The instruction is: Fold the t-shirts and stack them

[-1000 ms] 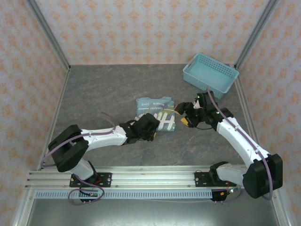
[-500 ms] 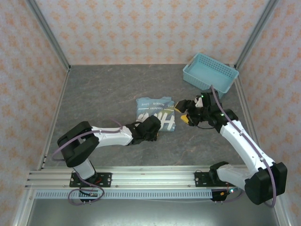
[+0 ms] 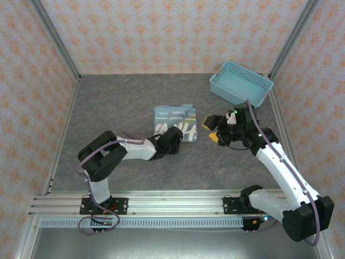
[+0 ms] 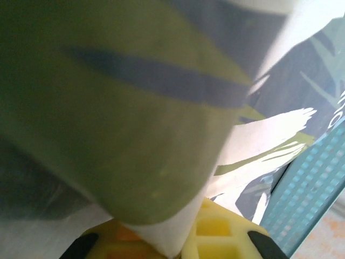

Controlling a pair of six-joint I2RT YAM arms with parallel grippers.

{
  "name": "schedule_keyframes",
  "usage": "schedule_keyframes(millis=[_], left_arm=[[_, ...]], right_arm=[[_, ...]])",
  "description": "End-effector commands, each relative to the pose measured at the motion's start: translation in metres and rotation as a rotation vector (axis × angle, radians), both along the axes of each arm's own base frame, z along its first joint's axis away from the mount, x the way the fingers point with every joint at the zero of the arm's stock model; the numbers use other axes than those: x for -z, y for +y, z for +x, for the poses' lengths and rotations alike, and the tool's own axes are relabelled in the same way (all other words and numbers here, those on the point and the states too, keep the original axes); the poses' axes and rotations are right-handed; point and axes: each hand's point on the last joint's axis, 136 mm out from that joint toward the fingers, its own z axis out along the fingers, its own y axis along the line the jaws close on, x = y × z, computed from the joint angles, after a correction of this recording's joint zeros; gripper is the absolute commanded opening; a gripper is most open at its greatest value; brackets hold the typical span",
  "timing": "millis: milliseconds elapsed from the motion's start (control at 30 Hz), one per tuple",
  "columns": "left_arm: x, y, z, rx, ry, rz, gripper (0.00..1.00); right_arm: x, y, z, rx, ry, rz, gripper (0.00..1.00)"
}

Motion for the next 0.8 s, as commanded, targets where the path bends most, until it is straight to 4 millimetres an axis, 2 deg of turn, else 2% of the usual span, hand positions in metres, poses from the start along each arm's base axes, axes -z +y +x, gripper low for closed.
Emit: schedule_keyframes(millis=[0,133,233,500,533,600,700,767], left_arm=[[-0.007,0.045,0.026,-0.084,-0.045,0.077,0.04],[-0.019,0.103,0.056,-0.073,-0.05,0.151,0.02],[-0.022,0.156,0.075,-0.074,-0.023,0.207,0.02],[-0.028,0.283,0.137,-0.045,0.008,0.296,0.01],[-0.028,0.295,0.143,-0.051,0.007,0.299,0.01],[-0.015,0.316,0.158,-0.062,0.018,0.276,0.02],[-0.011,0.335,0.186,-0.034,-0.011,0.28,0.01],[-0.006,0.344,0.196,0.009,0.02,0.313,0.01]], right_arm=[[-0.011,-0.006,-0.005,0.018,-0.011,0.008,0.65],[-0.009,-0.009,-0.005,0.028,-0.01,-0.001,0.65],[-0.006,-0.012,-0.003,0.04,-0.009,-0.005,0.65],[-0.002,-0.01,0.016,0.066,-0.011,-0.004,0.65],[-0.003,-0.01,0.019,0.066,-0.014,-0.004,0.65],[-0.004,-0.008,0.026,0.071,-0.02,-0.008,0.65],[-0.011,-0.006,0.037,0.077,-0.045,0.004,0.65],[-0.016,-0.004,0.043,0.079,-0.06,0.012,0.65]])
